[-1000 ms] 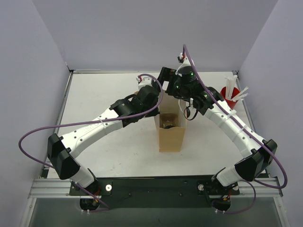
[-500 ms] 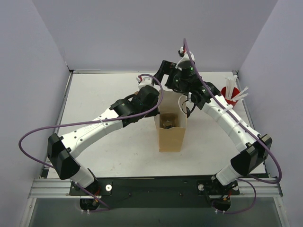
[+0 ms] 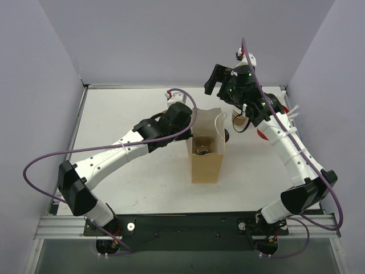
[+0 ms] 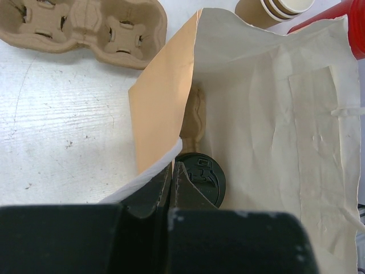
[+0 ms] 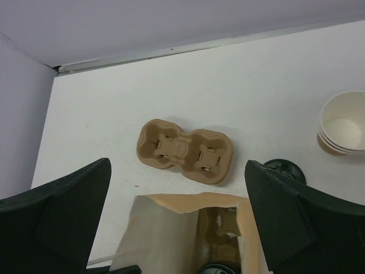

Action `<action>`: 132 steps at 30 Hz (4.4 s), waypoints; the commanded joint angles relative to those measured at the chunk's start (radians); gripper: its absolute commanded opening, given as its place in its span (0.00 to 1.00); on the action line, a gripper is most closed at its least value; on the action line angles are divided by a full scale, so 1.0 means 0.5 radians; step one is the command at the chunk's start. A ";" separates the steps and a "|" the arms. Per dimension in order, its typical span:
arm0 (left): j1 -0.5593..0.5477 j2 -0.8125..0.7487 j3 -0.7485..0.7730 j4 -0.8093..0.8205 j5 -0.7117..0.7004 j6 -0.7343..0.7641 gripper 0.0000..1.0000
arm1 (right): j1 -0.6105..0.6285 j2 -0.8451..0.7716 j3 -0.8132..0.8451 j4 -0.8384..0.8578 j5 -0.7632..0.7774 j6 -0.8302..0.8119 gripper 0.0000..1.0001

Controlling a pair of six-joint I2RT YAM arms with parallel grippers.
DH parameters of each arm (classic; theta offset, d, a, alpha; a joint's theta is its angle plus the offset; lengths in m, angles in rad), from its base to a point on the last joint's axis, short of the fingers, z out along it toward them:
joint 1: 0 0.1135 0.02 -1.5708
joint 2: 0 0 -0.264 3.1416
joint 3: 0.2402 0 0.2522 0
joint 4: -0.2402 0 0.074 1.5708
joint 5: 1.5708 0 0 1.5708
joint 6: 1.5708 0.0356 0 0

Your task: Pack the takeout coffee

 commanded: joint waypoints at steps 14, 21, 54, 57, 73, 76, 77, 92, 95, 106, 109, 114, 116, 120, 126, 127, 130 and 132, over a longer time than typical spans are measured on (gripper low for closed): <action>0.019 -0.002 0.136 0.072 0.026 0.038 0.13 | -0.508 -0.409 -0.404 -0.508 0.282 -0.105 0.96; 0.032 -0.008 0.152 0.084 0.032 0.047 0.20 | -0.719 -0.440 -0.524 -0.532 0.300 -0.123 0.92; 0.111 -0.067 0.087 0.182 0.167 0.096 0.32 | -1.107 0.192 -0.193 -0.511 0.383 -0.056 0.56; 0.117 -0.067 0.093 0.182 0.173 0.103 0.32 | -1.113 0.238 -0.177 -0.511 0.398 -0.059 0.52; 0.117 -0.064 0.084 0.182 0.173 0.100 0.32 | -1.125 0.290 -0.226 -0.548 0.475 -0.068 0.23; 0.117 -0.064 0.081 0.179 0.176 0.100 0.32 | -1.125 0.281 -0.223 -0.566 0.475 -0.065 0.14; 0.121 -0.064 0.084 0.179 0.173 0.096 0.32 | -1.128 0.281 -0.214 -0.569 0.472 -0.062 0.12; 0.151 -0.076 0.075 0.201 0.204 0.103 0.34 | -1.122 0.134 -0.134 -0.707 0.448 -0.047 0.00; 0.154 -0.076 0.084 0.198 0.210 0.112 0.35 | -1.119 0.109 -0.110 -0.729 0.448 -0.050 0.00; 0.160 -0.076 0.093 0.207 0.216 0.115 0.36 | -1.119 -0.001 -0.042 -0.802 0.426 -0.059 0.00; 0.163 -0.076 0.093 0.204 0.213 0.118 0.36 | -1.119 -0.035 -0.030 -0.827 0.423 -0.062 0.00; 0.173 -0.079 0.087 0.207 0.219 0.118 0.37 | -1.119 -0.099 0.004 -0.854 0.408 -0.071 0.00; 0.176 -0.085 0.084 0.210 0.222 0.118 0.37 | -1.119 -0.115 0.019 -0.870 0.399 -0.077 0.00; 0.179 -0.085 0.078 0.216 0.222 0.112 0.37 | -1.116 -0.148 0.044 -0.891 0.389 -0.080 0.00; 0.182 -0.094 0.072 0.225 0.231 0.121 0.37 | -1.104 -0.203 0.123 -0.922 0.334 -0.083 0.00; 0.179 -0.094 0.069 0.234 0.237 0.121 0.37 | -1.097 -0.210 0.145 -0.931 0.328 -0.080 0.00; 0.182 -0.094 0.056 0.259 0.262 0.127 0.37 | -1.061 -0.240 0.228 -0.971 0.322 -0.093 0.00; 0.185 -0.094 0.056 0.268 0.277 0.127 0.38 | -1.042 -0.265 0.270 -1.002 0.313 -0.096 0.00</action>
